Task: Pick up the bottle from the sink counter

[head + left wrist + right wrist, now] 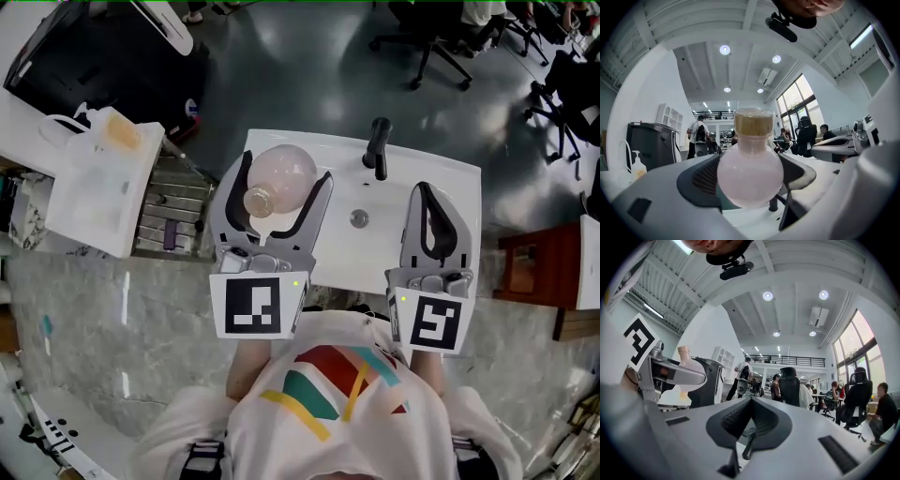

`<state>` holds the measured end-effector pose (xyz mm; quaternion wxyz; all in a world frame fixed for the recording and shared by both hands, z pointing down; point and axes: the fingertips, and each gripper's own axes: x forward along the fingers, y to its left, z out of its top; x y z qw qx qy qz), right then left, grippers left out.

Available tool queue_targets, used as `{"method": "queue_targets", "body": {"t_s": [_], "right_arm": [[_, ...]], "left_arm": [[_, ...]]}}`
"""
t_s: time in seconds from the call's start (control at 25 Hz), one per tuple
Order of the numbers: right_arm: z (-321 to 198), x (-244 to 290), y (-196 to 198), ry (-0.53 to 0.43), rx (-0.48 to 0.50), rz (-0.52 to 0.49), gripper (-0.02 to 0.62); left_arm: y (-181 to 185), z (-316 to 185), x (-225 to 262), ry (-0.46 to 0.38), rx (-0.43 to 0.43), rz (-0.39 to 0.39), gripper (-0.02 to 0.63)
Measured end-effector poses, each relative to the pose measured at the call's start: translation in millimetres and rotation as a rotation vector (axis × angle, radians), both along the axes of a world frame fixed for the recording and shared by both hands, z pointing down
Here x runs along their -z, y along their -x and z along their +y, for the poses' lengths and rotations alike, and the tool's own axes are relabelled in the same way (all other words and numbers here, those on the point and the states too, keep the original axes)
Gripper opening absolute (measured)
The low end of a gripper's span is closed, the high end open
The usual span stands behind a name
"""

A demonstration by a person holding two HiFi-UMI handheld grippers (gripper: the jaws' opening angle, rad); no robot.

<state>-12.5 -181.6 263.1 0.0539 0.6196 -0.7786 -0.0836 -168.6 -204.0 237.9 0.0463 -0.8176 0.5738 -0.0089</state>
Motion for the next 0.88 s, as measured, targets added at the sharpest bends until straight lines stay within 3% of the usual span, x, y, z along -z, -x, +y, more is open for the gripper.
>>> {"method": "queue_targets", "body": {"t_s": [0.88], "right_arm": [[8.9, -6.3, -1.6, 0.02, -0.022, 0.001, 0.012]], "left_arm": [[2.9, 7.3, -2.6, 0.018, 0.001, 0.023, 0.399]]}}
